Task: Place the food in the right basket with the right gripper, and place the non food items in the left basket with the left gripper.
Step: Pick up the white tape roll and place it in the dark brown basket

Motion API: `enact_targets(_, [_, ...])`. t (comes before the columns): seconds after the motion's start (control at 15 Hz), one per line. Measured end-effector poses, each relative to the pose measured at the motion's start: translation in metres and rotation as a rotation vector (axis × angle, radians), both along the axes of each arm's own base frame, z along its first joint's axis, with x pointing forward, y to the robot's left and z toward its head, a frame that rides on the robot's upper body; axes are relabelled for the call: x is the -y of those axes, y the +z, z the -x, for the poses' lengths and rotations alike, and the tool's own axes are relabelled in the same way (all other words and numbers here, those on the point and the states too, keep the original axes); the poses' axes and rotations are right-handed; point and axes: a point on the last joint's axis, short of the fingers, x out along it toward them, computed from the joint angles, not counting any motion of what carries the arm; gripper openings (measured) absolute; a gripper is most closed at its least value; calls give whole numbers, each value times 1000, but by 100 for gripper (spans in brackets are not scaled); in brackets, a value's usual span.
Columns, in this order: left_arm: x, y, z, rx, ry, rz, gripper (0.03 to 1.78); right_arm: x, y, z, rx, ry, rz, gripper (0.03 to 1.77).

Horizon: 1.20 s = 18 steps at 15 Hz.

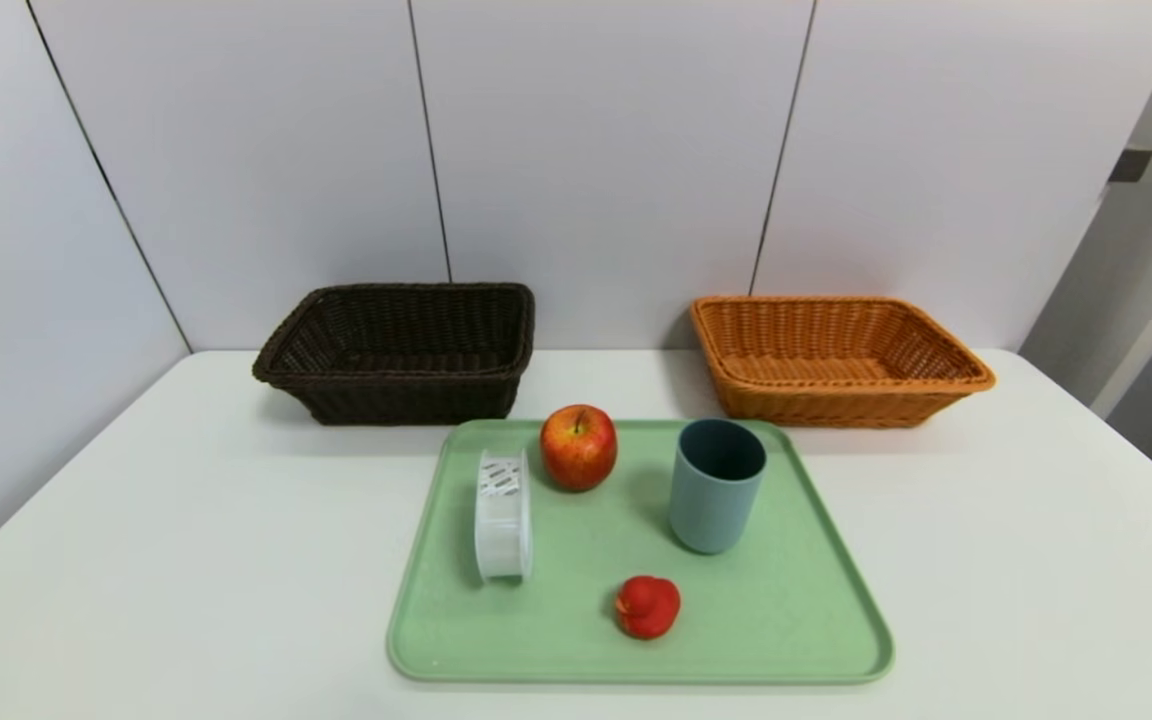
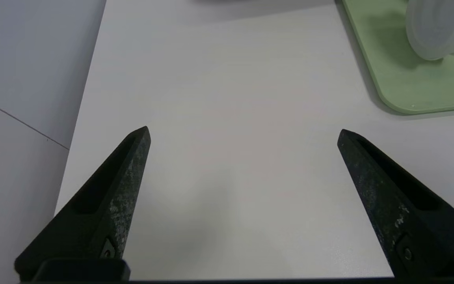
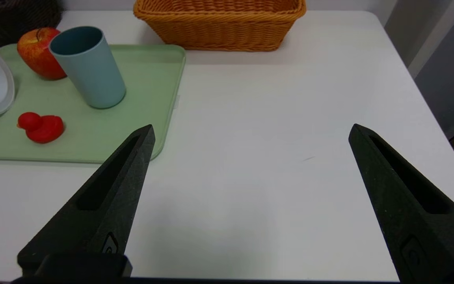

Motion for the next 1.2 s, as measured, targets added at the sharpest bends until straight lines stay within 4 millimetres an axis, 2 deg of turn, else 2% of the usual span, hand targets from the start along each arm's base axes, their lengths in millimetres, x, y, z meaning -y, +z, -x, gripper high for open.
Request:
enact_targets(0.33, [1,37,-59,-147,-24,44,169,-3,37,-57,-187,85,-3,170])
enact_targets(0.53, [5,53,-98,-212,-99,95,169,-4,49,-99,-280,125,-8,170])
enact_targets(0.67, [11,56,-121,-259,-170,131,169,-7,53,-124,-321,179,6,170])
enact_targets(0.93, [44,57,-153,-364,-315,210,169,-22,50,-159,-374,351,50,170])
enact_targets(1.2, [80,57,-179,-453,-358,276,169,-28,48,-179,-385,364,35,170])
